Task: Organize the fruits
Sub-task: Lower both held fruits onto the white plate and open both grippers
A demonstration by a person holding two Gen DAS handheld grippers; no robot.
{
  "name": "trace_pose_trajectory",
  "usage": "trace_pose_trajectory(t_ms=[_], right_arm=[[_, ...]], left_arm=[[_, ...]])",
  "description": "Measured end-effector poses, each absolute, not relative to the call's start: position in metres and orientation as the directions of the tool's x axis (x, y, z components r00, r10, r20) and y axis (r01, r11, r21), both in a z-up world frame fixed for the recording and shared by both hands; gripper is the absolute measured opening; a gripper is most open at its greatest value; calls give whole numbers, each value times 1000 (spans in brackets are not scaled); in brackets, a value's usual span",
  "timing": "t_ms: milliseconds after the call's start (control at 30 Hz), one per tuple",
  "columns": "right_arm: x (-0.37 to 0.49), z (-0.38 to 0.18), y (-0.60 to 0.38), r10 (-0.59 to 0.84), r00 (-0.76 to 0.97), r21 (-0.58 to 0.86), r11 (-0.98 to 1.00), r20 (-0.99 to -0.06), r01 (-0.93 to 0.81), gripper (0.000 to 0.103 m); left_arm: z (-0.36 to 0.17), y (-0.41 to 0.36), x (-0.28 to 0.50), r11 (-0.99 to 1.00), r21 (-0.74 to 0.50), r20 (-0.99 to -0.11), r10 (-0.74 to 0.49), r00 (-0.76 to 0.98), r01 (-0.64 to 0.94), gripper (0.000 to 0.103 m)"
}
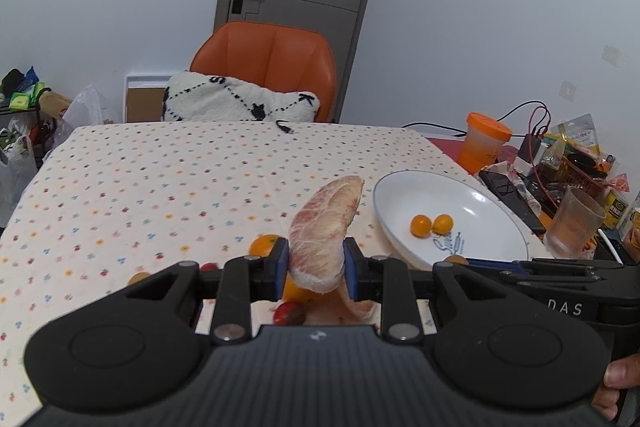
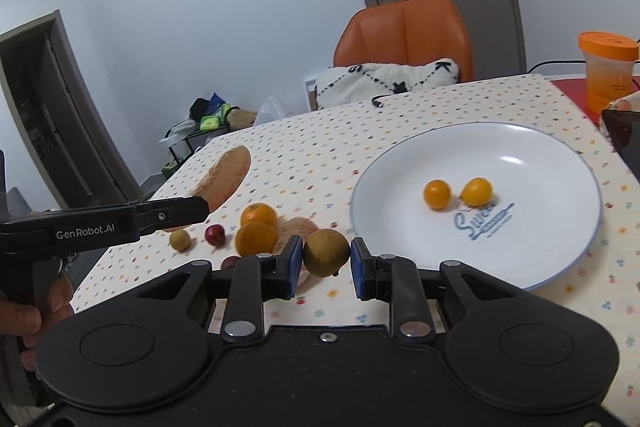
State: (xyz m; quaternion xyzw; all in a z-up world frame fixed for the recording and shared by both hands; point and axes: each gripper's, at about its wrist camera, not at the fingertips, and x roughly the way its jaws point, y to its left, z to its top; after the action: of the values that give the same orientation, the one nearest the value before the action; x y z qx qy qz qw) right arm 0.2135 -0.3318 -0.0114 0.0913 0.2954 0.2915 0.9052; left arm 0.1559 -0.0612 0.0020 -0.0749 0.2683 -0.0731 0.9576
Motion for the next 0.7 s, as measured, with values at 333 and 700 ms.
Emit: trace_pose_trajectory(t_ms=[333,700], right_arm=[[223,-15,-357,522,703,334,852,-483,-403,24],[234,-25,-380,449,740,316,891,-500,-327,27]], left_arm=[[1,-86,171,974,-187,-498,-207,842,129,27],[-3,-113,191,968,-193,-513,-239,824,161,27]])
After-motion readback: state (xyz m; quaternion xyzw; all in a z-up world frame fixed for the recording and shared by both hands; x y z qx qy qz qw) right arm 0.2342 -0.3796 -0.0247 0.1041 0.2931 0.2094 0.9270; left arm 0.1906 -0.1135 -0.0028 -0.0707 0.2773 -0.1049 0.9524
